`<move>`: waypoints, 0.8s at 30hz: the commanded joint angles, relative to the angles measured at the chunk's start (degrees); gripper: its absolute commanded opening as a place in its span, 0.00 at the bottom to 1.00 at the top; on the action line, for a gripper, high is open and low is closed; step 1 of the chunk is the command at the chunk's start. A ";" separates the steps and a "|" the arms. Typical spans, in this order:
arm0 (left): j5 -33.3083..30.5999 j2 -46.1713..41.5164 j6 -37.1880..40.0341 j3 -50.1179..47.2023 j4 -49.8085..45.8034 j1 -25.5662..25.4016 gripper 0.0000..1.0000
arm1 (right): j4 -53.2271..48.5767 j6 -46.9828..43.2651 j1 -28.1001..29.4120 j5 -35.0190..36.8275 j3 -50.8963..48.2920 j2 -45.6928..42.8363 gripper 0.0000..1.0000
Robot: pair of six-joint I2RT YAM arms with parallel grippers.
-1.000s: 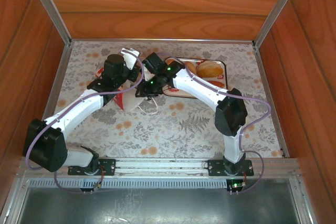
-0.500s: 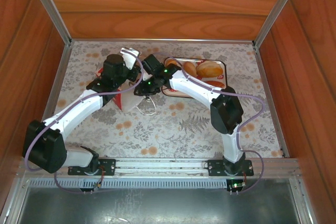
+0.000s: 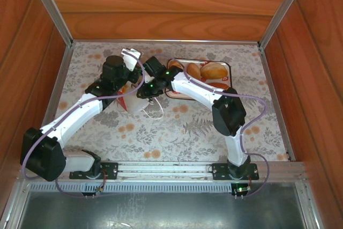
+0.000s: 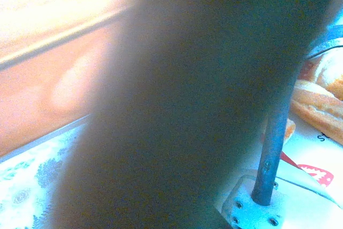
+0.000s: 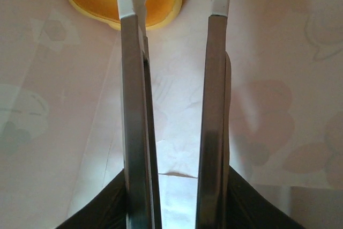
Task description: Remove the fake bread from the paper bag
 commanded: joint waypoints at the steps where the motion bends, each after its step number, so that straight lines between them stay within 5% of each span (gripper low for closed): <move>1: 0.69 -1.20 -0.12 1.86 0.85 -0.28 0.00 | -0.04 -1.91 0.20 1.20 2.18 0.83 0.40; 16: 2.67 -0.31 2.02 2.96 0.85 -0.27 0.00 | -1.86 -3.90 0.24 3.80 3.07 0.99 0.40; 24: 2.72 -0.06 1.97 2.72 0.89 -0.28 0.00 | -1.03 -5.50 0.27 -0.50 2.44 1.13 0.41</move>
